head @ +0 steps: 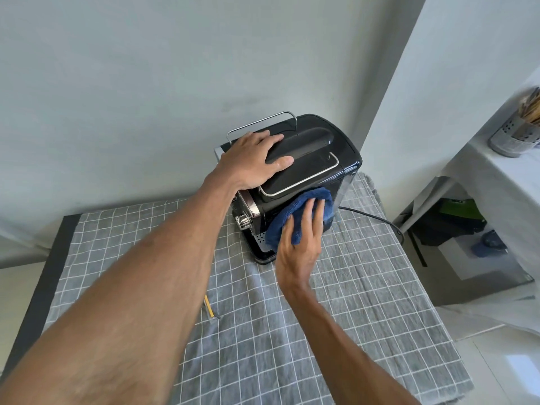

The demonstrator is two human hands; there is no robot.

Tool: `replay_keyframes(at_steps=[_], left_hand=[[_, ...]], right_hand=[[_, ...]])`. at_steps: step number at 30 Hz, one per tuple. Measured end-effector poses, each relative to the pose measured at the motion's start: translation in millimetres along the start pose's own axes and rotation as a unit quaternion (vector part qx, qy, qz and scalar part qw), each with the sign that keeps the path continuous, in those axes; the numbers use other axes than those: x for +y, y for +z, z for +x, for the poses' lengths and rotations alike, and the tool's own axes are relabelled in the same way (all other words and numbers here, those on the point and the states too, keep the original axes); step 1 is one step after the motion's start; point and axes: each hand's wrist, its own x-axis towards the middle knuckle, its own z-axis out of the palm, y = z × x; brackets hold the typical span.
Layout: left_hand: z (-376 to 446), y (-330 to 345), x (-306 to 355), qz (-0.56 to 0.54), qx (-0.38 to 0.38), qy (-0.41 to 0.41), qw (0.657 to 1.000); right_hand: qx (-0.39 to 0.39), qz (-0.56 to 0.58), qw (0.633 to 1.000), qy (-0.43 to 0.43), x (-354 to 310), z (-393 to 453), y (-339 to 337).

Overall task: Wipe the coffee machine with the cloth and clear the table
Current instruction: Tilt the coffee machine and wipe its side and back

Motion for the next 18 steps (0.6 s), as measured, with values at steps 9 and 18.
replay_keyframes(at_steps=[9, 18], left_hand=[[1, 0, -1, 0.009, 0.001, 0.006, 1.0], [0, 0, -1, 0.013, 0.004, 0.002, 1.0]], right_hand=[[-0.02, 0.051, 0.998, 0.027, -9, -4, -1], [0.025, 0.07, 0.997, -0.016, -27, -6, 17]])
